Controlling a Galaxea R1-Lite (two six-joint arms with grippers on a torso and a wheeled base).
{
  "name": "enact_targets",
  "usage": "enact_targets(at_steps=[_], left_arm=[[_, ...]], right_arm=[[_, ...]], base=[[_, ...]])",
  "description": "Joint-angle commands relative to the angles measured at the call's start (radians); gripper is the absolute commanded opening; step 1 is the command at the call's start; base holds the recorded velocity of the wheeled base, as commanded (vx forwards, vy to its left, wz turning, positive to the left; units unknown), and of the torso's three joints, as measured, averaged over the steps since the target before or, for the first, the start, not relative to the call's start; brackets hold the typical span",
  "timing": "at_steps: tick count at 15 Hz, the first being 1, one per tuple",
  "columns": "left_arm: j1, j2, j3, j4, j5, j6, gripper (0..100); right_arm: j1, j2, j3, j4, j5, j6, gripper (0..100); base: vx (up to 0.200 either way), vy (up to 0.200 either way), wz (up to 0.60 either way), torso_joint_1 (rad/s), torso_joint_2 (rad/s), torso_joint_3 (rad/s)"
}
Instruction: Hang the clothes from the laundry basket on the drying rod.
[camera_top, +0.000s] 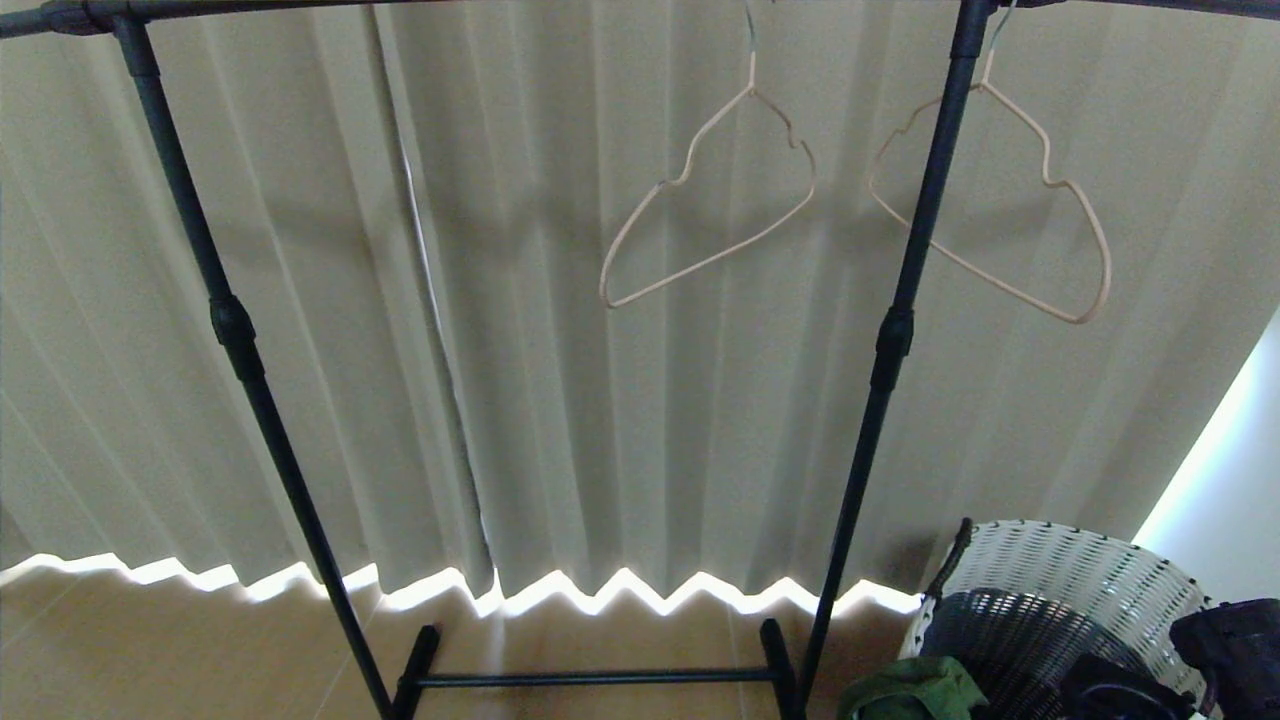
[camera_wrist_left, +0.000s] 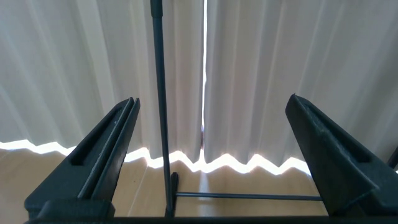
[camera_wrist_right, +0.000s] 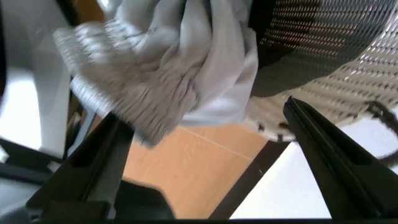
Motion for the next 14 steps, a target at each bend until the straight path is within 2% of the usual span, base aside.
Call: enact_targets(at_steps=[1, 4, 5, 12, 14], left_arm=[[0.000, 0.000, 0.000, -0.001, 0.001, 0.000, 100], [0.000, 0.000, 0.000, -0.001, 0.001, 0.000, 100], [0.000, 0.000, 0.000, -0.001, 0.001, 0.000, 100], [0.000, 0.000, 0.000, -0.001, 0.001, -0.002, 100], [0.000, 0.000, 0.000, -0.001, 0.001, 0.000, 100]], right_arm=[[-0.001, 0.122, 0.002, -0.049, -0.008, -0.001, 100], [-0.003, 0.175, 0.002, -0.106, -0.025, -0.001, 100], [-0.004, 0.191, 0.008, -0.131, -0.025, -0.001, 0], [-0.009, 0.175, 0.070, -0.230, -0.021, 0.002, 0], [-0.009, 0.079, 0.134, -0.326, -0.013, 0.005, 0]], base=[[0.000, 0.000, 0.00, 0.000, 0.00, 0.000], [0.000, 0.000, 0.00, 0.000, 0.00, 0.000], [0.000, 0.000, 0.00, 0.000, 0.00, 0.000], [0.000, 0.000, 0.00, 0.000, 0.00, 0.000], [0.000, 0.000, 0.00, 0.000, 0.00, 0.000]])
